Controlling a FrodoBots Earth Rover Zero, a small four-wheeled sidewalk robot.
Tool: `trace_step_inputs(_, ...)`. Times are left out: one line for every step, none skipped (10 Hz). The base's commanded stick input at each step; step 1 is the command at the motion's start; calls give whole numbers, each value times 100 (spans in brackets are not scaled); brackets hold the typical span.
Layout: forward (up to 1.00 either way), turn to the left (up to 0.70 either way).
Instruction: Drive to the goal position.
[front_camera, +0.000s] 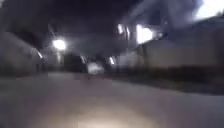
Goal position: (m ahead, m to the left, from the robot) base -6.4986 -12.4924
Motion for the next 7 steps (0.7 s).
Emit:
trace_step_inputs(0, -100)
trace_step_inputs(0, -100)
trace_step_inputs(0, -100)
trace_step_inputs(0, -100)
trace_step_inputs(0, -100)
trace_step_inputs(0, -100)
trace_step_inputs(0, -100)
